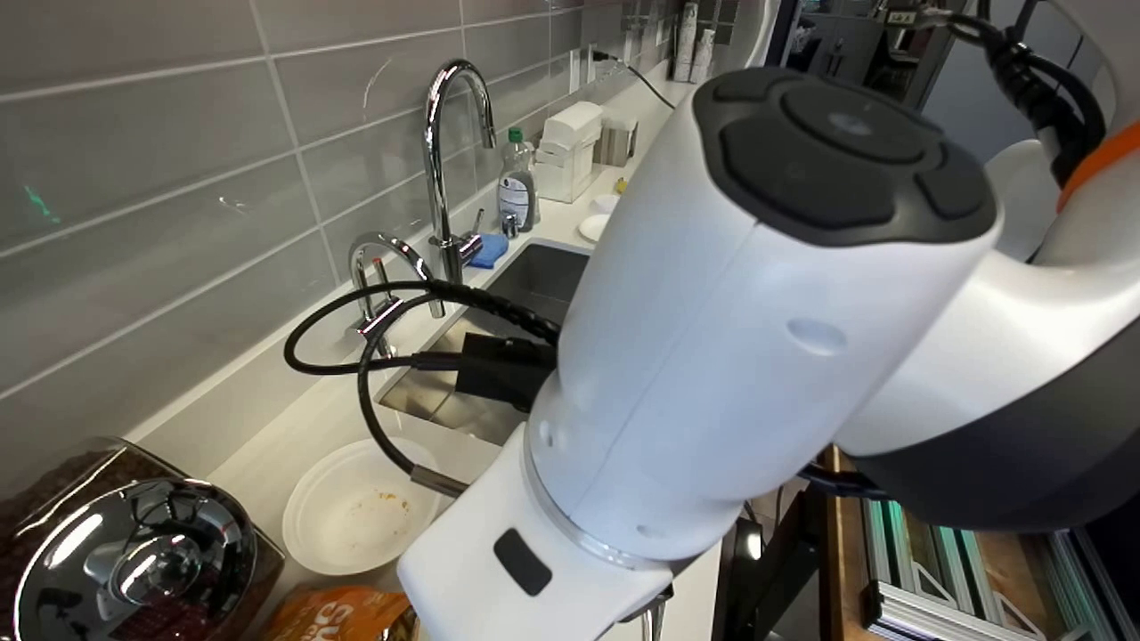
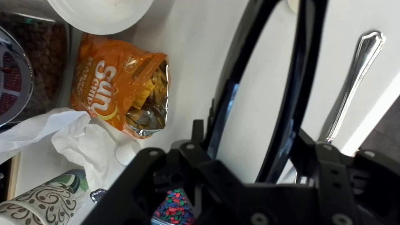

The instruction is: Pick up the cooking object from the counter and pick up some of the contents from the bowl and pour them in the other bowl

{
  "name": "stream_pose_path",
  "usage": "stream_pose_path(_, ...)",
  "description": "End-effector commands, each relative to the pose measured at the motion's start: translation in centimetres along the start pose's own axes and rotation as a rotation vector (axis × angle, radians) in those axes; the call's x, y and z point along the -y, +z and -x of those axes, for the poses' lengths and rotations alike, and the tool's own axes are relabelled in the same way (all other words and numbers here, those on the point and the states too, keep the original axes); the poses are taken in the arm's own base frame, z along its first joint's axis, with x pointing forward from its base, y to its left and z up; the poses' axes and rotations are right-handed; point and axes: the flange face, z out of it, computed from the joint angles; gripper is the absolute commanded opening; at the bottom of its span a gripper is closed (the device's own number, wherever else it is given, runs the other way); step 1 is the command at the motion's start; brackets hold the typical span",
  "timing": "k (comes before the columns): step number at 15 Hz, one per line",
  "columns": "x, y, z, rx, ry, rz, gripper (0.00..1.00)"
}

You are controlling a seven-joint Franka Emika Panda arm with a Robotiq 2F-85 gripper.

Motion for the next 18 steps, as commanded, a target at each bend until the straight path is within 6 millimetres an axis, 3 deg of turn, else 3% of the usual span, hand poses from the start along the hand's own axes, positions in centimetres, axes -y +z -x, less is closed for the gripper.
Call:
stream_pose_path(1, -0.3, 0.4, -0.7, 0.033, -0.044, -0.021, 0.64)
stream_pose_path(6, -0.6, 0.5, -1.1, 0.047, -0.058, -0.032, 0.63)
stream_pose_path(12, -0.9, 0.4, -1.6, 0.101, -0.078, -0.038, 0.54)
stream_pose_path(17, -1.1, 0.5, -2.0, 0.124, -0.092, -0.042, 0.57)
stream_pose_path(18, -1.2, 0.6, -2.0, 0.125, -0.093, -0.041, 0.5)
